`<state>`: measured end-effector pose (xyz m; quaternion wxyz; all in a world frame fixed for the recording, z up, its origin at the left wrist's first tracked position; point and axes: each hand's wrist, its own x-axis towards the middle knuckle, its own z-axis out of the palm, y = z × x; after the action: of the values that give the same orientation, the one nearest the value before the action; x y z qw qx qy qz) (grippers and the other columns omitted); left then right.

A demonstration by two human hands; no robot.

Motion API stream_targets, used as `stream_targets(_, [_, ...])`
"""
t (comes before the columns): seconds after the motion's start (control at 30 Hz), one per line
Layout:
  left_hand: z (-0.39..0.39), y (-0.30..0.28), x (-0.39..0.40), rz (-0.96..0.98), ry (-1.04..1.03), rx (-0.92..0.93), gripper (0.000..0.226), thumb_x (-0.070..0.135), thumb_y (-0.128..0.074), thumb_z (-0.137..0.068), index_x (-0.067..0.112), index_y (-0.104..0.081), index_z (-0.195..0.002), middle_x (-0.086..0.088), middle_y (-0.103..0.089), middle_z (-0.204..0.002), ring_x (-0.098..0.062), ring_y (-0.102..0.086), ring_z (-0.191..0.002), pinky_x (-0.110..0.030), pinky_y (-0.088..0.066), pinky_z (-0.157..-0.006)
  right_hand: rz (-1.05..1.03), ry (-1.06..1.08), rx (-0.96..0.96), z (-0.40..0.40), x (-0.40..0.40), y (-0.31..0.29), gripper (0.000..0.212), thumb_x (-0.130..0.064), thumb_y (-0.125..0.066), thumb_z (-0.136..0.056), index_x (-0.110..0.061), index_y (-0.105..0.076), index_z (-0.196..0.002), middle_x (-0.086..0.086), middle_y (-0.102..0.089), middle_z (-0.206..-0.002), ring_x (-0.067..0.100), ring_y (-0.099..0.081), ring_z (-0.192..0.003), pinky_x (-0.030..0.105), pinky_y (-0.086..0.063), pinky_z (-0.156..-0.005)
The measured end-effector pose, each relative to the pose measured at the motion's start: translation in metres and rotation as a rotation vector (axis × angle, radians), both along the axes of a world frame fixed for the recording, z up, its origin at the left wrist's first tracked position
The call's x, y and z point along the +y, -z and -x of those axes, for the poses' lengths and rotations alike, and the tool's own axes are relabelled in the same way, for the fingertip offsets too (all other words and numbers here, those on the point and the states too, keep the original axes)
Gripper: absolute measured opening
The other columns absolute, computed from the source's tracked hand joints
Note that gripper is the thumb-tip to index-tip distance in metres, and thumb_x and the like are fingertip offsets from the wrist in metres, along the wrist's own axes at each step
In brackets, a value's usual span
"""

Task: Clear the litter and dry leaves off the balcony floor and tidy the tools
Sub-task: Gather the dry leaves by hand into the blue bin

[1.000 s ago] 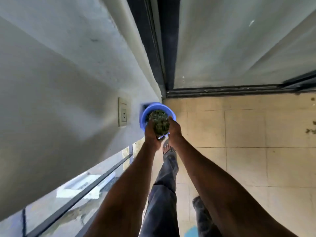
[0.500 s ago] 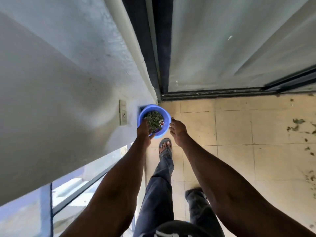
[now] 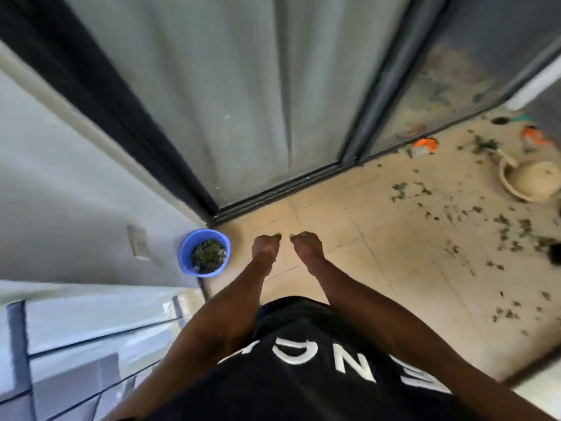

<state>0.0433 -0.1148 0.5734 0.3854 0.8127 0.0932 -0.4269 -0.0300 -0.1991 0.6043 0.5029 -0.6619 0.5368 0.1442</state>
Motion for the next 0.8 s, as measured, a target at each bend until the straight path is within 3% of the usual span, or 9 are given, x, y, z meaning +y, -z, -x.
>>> stream_targets(0.07, [0.046,-0.002,-0.035,-0.056,0.198,-0.054,0.042,0.035,-0.061,-0.091,0.001,-0.065,-0.114,-0.014,-0.066,-0.11,-0.033,-0.064,-0.095,-0.04,-0.057,-0.084,0.038,0.057,0.018,0.057,-0.029,-0.001,0.044,-0.034,-0.051,-0.098,-0.002,-0.058,-0.128,0.014,-0.057,-0.136,0.03,-0.052,-0.125,0.03,-0.042,-0.1])
stream_targets(0.2, [0.136,-0.01,-0.11,-0.084,0.692,-0.18,0.046,0.038,-0.056,-0.094,0.001,-0.065,-0.118,-0.017,-0.065,-0.121,-0.034,-0.062,-0.108,-0.031,-0.05,-0.086,0.082,0.165,0.06,0.172,-0.084,-0.01,0.041,-0.026,-0.05,-0.097,-0.003,-0.054,-0.131,0.014,-0.054,-0.138,0.03,-0.051,-0.125,0.03,-0.044,-0.096])
stream_targets(0.4, [0.273,-0.028,-0.208,-0.043,1.258,-0.326,0.03,0.032,-0.056,-0.091,0.003,-0.065,-0.097,-0.016,-0.066,-0.112,-0.035,-0.061,-0.105,-0.03,-0.045,-0.079,0.175,0.581,0.099,0.328,-0.129,-0.021,0.028,-0.012,-0.049,-0.092,0.003,-0.06,-0.114,0.02,-0.062,-0.123,0.035,-0.059,-0.114,0.028,-0.047,-0.082])
stream_targets(0.47, [0.312,-0.03,-0.231,-0.01,1.389,-0.361,0.025,0.03,-0.056,-0.09,0.006,-0.062,-0.089,-0.015,-0.067,-0.107,-0.035,-0.061,-0.103,-0.031,-0.046,-0.078,0.193,0.736,0.12,0.367,-0.134,-0.023,0.026,-0.009,-0.048,-0.091,0.002,-0.06,-0.111,0.019,-0.063,-0.12,0.035,-0.06,-0.11,0.028,-0.046,-0.078])
stream_targets(0.53, [0.343,-0.031,-0.249,0.006,1.456,-0.358,0.024,0.028,-0.056,-0.089,0.006,-0.063,-0.095,-0.012,-0.067,-0.105,-0.034,-0.062,-0.101,-0.03,-0.046,-0.074,0.182,0.844,0.114,0.396,-0.14,-0.02,0.025,-0.007,-0.046,-0.09,0.001,-0.059,-0.11,0.018,-0.063,-0.117,0.033,-0.06,-0.105,0.029,-0.046,-0.075])
stream_targets(0.67, [0.402,-0.025,-0.29,0.031,1.634,-0.346,0.023,0.021,-0.056,-0.084,-0.001,-0.06,-0.085,-0.022,-0.065,-0.099,-0.036,-0.062,-0.083,-0.028,-0.033,-0.055,0.19,1.021,0.128,0.446,-0.158,-0.011,0.026,-0.007,-0.046,-0.087,0.001,-0.057,-0.109,0.018,-0.061,-0.117,0.034,-0.06,-0.105,0.033,-0.049,-0.078])
stream_targets(0.8, [0.447,-0.016,-0.336,0.048,1.757,-0.323,0.019,0.024,-0.058,-0.086,0.008,-0.062,-0.095,-0.01,-0.065,-0.099,-0.031,-0.061,-0.093,-0.029,-0.043,-0.07,0.221,1.172,0.152,0.49,-0.189,-0.003,0.028,-0.008,-0.048,-0.086,0.002,-0.057,-0.111,0.02,-0.06,-0.118,0.035,-0.059,-0.106,0.036,-0.051,-0.085])
